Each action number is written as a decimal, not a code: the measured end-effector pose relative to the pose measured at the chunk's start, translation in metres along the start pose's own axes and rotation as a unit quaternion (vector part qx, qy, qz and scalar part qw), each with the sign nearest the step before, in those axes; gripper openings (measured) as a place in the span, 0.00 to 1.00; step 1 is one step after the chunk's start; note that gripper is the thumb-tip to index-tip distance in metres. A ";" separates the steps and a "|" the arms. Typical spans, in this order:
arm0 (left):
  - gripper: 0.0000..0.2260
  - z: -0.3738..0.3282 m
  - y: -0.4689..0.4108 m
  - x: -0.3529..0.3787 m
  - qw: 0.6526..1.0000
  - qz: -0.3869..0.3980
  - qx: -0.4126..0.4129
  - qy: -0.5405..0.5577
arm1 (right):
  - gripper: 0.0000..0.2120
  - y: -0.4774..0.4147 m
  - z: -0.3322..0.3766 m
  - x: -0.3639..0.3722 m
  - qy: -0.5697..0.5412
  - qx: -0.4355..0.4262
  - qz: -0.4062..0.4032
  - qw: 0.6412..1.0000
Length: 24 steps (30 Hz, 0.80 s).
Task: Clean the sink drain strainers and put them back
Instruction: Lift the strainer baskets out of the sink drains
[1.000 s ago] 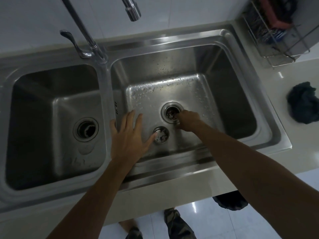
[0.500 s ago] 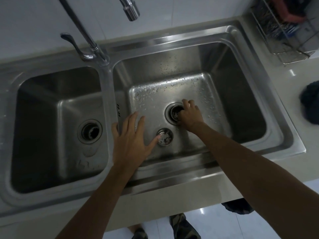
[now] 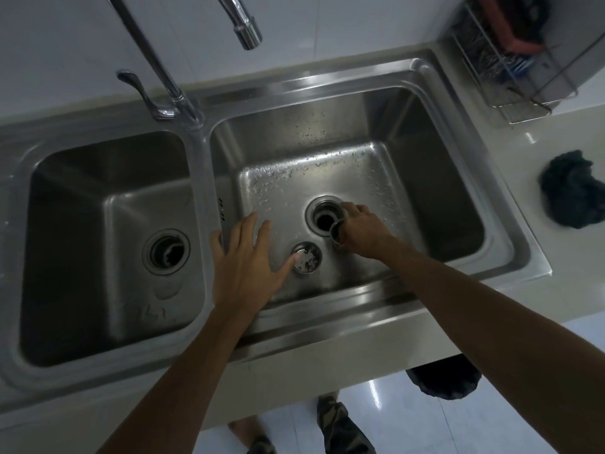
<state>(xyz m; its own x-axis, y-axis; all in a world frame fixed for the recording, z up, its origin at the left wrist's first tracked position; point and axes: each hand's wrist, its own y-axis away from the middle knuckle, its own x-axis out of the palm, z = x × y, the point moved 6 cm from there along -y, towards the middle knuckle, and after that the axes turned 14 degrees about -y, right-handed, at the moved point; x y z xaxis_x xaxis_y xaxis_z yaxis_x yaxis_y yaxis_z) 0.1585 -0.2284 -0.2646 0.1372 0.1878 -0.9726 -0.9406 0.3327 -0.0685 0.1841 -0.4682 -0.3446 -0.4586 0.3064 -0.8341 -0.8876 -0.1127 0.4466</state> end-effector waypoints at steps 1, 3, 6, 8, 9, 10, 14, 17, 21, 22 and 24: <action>0.36 0.000 0.000 0.001 1.000 0.000 0.001 0.001 | 0.20 0.004 0.000 0.004 -0.007 0.008 0.012 1.000; 0.36 0.000 0.001 0.001 1.000 -0.002 0.001 0.002 | 0.16 0.009 0.001 0.009 -0.024 0.019 0.035 0.999; 0.36 -0.001 0.000 0.001 1.000 0.001 0.002 0.001 | 0.15 0.014 0.003 0.009 -0.032 0.019 0.054 0.998; 0.36 -0.001 0.000 0.002 1.000 0.003 0.004 -0.001 | 0.29 0.014 0.004 0.009 -0.013 0.012 0.056 0.998; 0.37 -0.001 0.000 0.002 1.000 0.003 0.004 -0.003 | 0.37 0.014 0.005 0.009 -0.009 0.012 0.054 0.998; 0.37 -0.001 0.000 0.002 1.000 0.003 0.005 -0.004 | 0.42 0.013 0.005 0.010 -0.006 0.011 0.049 0.999; 0.37 0.000 0.001 0.001 1.000 -0.006 0.008 0.002 | 0.40 0.011 0.005 0.016 0.016 0.011 0.059 0.998; 0.37 0.000 0.001 0.002 1.000 -0.010 0.007 0.002 | 0.38 0.011 0.003 0.018 0.016 0.015 0.060 0.998; 0.37 -0.001 0.000 0.004 1.000 0.003 0.012 -0.006 | 0.38 0.011 0.003 0.019 0.013 0.016 0.053 0.998; 0.37 -0.003 0.000 0.005 1.000 0.006 0.017 -0.013 | 0.38 0.011 0.003 0.019 0.011 0.015 0.051 0.999; 0.36 -0.005 0.000 0.005 0.999 0.011 0.026 -0.024 | 0.37 0.012 0.003 0.019 0.005 0.014 0.050 0.999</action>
<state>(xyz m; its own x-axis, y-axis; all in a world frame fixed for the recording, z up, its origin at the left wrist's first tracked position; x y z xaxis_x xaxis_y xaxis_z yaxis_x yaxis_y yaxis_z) 0.1579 -0.2322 -0.2709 0.1323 0.2405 -0.9616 -0.9260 0.3760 -0.0334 0.1652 -0.4613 -0.3543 -0.5450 0.2862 -0.7881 -0.8361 -0.1159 0.5362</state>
